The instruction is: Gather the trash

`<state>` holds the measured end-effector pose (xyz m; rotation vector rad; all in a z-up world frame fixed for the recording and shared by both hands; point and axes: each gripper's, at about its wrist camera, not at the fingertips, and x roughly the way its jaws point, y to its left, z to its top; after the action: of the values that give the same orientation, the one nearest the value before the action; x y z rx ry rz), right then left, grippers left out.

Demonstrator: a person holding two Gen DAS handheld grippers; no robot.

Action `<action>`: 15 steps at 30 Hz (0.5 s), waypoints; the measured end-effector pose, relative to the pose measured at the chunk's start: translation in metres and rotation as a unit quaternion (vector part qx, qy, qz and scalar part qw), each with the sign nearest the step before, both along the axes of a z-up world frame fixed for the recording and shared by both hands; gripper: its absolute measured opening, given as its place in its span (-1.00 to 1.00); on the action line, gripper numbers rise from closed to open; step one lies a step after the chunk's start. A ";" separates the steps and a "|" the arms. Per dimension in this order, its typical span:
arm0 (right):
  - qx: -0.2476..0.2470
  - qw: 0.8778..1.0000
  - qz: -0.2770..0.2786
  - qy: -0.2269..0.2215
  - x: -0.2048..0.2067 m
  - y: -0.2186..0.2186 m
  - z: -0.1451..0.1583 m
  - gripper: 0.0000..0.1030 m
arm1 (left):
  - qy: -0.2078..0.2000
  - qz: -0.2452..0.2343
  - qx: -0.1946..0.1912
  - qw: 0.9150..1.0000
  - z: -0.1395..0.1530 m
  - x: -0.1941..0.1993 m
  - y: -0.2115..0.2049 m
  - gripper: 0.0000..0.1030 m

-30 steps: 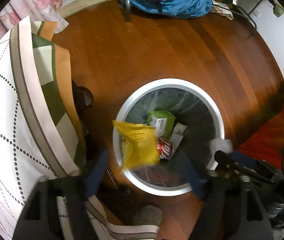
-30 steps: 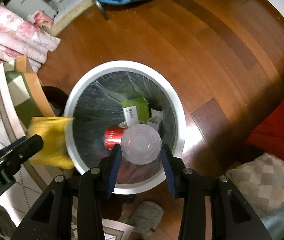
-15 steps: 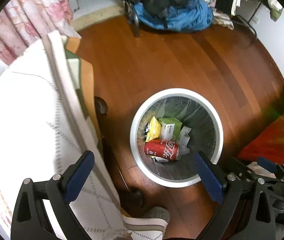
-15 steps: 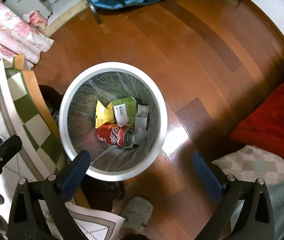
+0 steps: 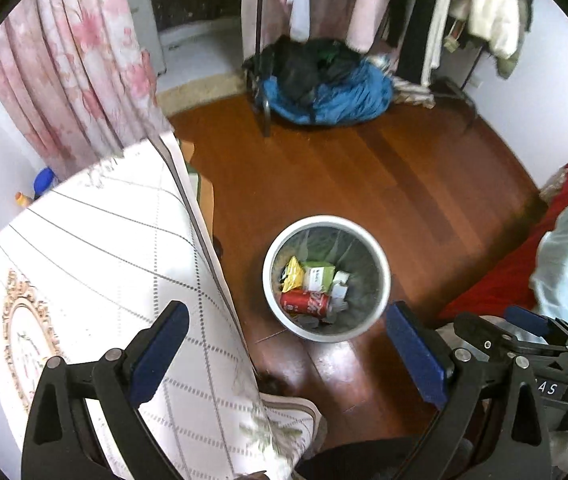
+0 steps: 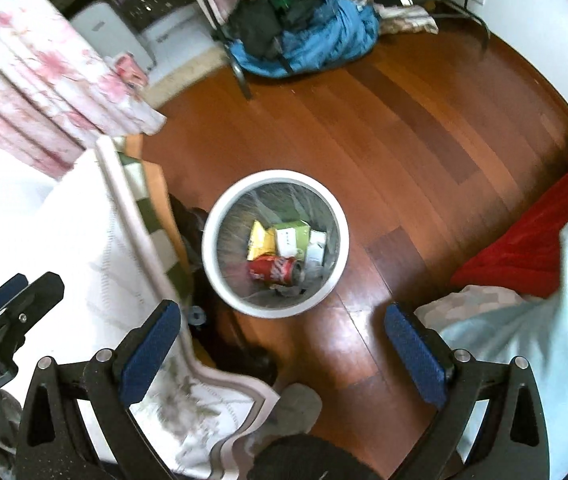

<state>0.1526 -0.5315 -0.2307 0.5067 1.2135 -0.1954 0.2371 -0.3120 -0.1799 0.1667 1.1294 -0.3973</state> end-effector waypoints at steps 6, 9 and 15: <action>0.000 0.998 0.013 -0.057 -0.047 0.013 0.078 1.00 | -0.031 -0.013 -0.034 0.999 0.058 -0.039 0.016 0.96; 0.000 0.997 0.020 -0.078 -0.067 0.020 0.107 1.00 | -0.039 -0.023 -0.051 0.998 0.080 -0.059 0.024 0.96; 0.010 0.994 0.035 -0.105 -0.102 0.030 0.150 1.00 | -0.048 -0.028 -0.080 0.995 0.110 -0.082 0.041 0.96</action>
<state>0.0509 -0.5013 -0.0803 0.4890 1.0256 -0.0689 0.1552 -0.2714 -0.0694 0.0765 0.9960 -0.5225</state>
